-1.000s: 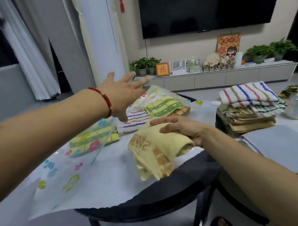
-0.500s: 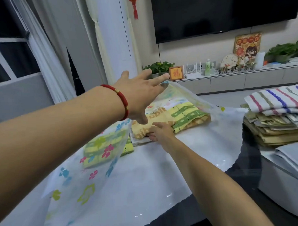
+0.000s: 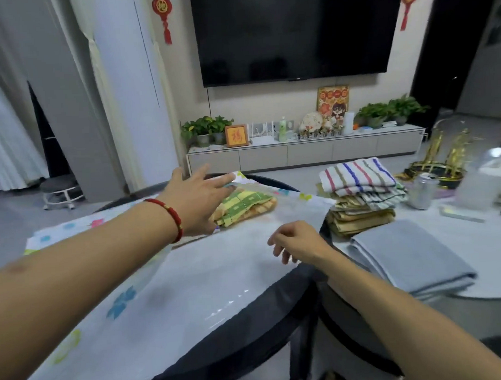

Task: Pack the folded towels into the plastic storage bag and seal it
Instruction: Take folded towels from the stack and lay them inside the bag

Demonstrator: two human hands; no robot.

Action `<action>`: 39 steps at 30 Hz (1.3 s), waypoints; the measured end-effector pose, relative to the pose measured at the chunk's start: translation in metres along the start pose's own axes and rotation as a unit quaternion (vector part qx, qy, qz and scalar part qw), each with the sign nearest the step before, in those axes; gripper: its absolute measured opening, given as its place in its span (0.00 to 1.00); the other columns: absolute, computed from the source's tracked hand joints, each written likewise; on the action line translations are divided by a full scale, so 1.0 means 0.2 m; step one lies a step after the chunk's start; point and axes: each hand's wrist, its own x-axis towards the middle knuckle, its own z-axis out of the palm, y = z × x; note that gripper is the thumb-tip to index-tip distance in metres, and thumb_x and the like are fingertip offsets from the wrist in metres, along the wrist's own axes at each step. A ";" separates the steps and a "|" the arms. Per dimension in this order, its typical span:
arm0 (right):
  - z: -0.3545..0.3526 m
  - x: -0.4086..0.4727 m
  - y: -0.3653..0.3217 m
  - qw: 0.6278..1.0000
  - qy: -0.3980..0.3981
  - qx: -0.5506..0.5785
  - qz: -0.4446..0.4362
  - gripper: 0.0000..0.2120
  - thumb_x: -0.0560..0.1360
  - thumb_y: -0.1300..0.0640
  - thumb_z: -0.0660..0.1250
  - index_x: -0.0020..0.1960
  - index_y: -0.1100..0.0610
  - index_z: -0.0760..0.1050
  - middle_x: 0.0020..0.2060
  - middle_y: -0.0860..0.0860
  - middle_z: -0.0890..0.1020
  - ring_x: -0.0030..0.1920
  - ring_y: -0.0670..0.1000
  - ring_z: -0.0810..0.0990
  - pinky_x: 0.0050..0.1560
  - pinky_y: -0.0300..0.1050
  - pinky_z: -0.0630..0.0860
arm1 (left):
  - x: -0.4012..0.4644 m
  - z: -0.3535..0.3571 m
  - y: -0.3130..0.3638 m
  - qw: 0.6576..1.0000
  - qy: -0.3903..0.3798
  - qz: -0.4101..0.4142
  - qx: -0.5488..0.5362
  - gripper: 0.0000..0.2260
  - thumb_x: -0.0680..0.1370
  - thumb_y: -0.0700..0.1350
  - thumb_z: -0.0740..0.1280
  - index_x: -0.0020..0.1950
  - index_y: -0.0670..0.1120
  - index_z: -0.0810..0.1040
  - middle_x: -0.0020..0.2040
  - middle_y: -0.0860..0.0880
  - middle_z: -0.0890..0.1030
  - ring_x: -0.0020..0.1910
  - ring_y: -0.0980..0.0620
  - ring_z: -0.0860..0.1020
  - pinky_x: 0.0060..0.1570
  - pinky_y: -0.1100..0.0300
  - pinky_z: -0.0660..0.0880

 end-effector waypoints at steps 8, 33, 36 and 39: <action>-0.63 -0.37 0.68 0.893 0.361 -0.209 0.170 0.10 0.77 0.62 0.68 0.54 0.58 0.87 0.57 0.60 0.85 0.57 0.64 0.82 0.59 0.56 0.79 | 0.11 0.10 0.17 0.998 0.017 0.009 -0.058 0.43 0.72 0.60 0.69 0.80 0.55 0.48 0.81 0.57 0.46 0.79 0.48 0.50 0.70 0.36 0.63; -1.03 -0.50 0.56 0.978 0.162 0.081 0.107 0.19 0.69 0.52 0.83 0.57 0.42 0.83 0.60 0.50 0.80 0.55 0.57 0.84 0.49 0.54 0.85 | -0.21 0.17 0.23 0.993 0.027 -0.094 -0.064 0.18 0.74 0.65 0.64 0.63 0.65 0.76 0.78 0.53 0.62 0.71 0.42 0.64 0.59 0.44 0.72; -0.97 -0.55 0.38 0.962 0.055 0.251 0.089 0.25 0.67 0.54 0.83 0.62 0.46 0.83 0.62 0.57 0.82 0.52 0.60 0.87 0.42 0.52 0.85 | -0.37 0.23 0.21 0.989 -0.014 -0.128 -0.067 0.19 0.74 0.65 0.63 0.64 0.65 0.75 0.77 0.54 0.63 0.71 0.41 0.64 0.60 0.43 0.72; -0.80 -0.54 0.21 0.939 -0.069 0.328 0.073 0.26 0.67 0.56 0.79 0.65 0.48 0.81 0.65 0.59 0.82 0.56 0.60 0.86 0.46 0.52 0.85 | -0.53 0.33 0.20 0.985 -0.071 -0.141 -0.066 0.23 0.74 0.66 0.61 0.69 0.66 0.69 0.80 0.54 0.57 0.74 0.40 0.59 0.63 0.41 0.69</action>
